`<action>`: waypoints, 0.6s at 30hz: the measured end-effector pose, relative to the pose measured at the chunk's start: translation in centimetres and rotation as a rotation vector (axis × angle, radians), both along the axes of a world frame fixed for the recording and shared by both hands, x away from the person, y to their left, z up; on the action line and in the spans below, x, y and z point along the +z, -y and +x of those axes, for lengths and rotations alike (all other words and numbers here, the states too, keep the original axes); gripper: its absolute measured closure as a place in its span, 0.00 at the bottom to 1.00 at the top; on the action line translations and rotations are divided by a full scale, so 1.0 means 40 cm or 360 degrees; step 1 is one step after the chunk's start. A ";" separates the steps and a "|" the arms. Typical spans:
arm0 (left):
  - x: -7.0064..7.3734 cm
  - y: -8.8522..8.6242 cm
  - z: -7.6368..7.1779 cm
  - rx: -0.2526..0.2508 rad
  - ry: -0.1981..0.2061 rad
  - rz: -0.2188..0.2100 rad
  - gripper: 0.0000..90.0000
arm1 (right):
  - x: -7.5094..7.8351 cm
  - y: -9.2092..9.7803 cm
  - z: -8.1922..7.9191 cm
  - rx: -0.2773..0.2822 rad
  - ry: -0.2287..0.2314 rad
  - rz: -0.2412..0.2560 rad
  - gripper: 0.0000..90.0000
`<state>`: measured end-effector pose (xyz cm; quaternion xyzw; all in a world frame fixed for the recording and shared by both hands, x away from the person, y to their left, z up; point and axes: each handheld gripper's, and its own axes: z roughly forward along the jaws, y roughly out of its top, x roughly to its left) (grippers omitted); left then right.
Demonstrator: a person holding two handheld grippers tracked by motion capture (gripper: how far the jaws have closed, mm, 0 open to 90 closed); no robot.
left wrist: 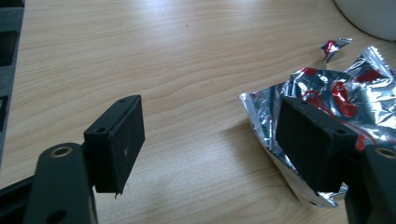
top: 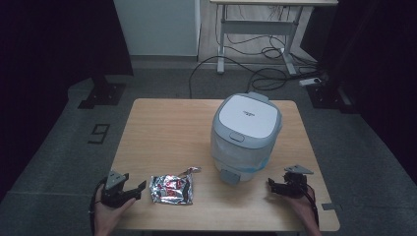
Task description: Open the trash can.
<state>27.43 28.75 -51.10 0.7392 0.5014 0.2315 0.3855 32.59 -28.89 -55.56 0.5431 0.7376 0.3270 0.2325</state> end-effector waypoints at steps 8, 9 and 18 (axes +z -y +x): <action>-0.011 -0.005 0.005 0.0008 -0.0018 0.0043 0.28 | 0.031 0.000 -0.034 0.0081 0.0090 0.0038 0.18; -0.011 -0.005 0.005 0.0008 -0.0018 0.0043 0.28 | 0.031 0.000 -0.034 0.0081 0.0090 0.0038 0.18; -0.011 -0.004 0.006 0.0005 -0.0007 0.0058 0.29 | 0.071 0.022 -0.081 0.0158 0.0241 0.0121 0.47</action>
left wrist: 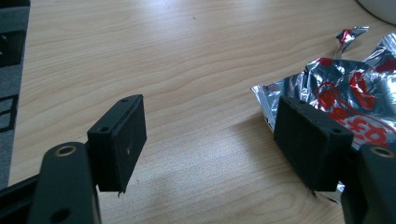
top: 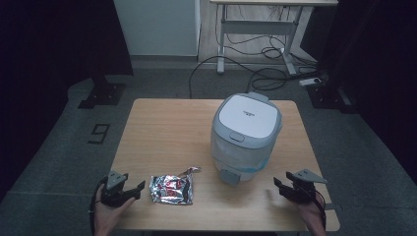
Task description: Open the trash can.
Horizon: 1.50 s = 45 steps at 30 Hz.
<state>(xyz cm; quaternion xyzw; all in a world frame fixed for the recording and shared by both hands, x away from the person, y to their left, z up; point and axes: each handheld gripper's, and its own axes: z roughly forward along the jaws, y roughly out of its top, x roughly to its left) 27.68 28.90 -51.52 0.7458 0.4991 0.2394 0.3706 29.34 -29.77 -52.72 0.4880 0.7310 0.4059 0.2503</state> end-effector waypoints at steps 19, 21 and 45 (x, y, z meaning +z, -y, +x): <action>-0.004 0.010 0.010 -0.0027 -0.0014 0.0014 0.29 | 0.042 -0.022 -0.035 0.0274 0.0096 0.0115 0.97; -0.004 0.010 0.011 -0.0030 -0.0015 0.0016 0.29 | 0.042 -0.027 -0.034 0.0306 0.0100 0.0112 1.00; -0.009 0.021 0.018 -0.0065 -0.0036 0.0039 0.30 | 0.048 -0.178 -0.007 0.0650 0.0119 0.0125 1.00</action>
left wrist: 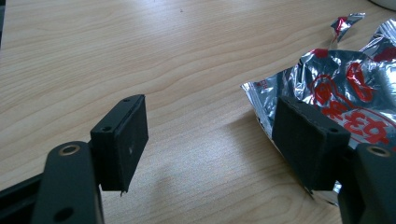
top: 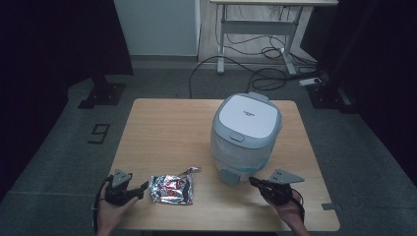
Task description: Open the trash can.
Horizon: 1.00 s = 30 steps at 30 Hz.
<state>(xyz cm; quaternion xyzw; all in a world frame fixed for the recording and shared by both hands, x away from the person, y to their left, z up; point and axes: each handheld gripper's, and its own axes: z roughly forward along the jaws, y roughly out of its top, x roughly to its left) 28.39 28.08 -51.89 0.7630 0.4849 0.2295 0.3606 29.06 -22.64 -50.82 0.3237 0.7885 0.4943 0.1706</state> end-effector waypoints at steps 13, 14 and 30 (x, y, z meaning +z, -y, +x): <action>-0.002 0.000 0.002 0.0000 -0.0013 0.0008 0.30 | -0.004 -0.054 0.041 0.0016 0.0003 -0.0013 1.00; -0.002 0.000 0.002 0.0000 -0.0013 0.0009 0.30 | -0.004 -0.054 0.041 0.0016 0.0003 -0.0013 1.00; -0.005 0.002 0.001 0.0006 -0.0026 0.0024 0.30 | -0.045 -0.119 0.075 0.0024 -0.0003 -0.0084 1.00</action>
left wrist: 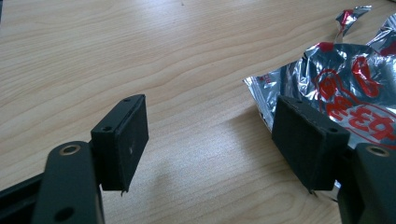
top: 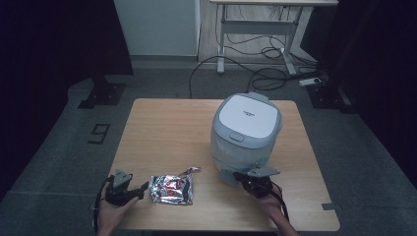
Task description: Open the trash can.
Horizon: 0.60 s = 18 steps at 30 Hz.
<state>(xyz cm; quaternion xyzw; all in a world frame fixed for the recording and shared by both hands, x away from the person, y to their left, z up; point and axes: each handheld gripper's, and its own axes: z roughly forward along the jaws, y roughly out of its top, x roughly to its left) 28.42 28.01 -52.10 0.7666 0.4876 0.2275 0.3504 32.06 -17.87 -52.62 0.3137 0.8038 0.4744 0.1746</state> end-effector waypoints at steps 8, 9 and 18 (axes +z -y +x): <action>-0.001 0.008 0.001 -0.0006 -0.0005 0.0013 0.30 | -0.027 -0.014 0.010 -0.0007 -0.0049 -0.0001 1.00; -0.001 0.008 0.001 -0.0009 -0.0003 0.0013 0.30 | -0.029 -0.016 0.010 -0.0005 -0.0048 -0.0006 1.00; -0.002 0.008 0.002 -0.0008 -0.0007 0.0010 0.30 | -0.037 -0.029 0.006 -0.0017 -0.0016 -0.0023 1.00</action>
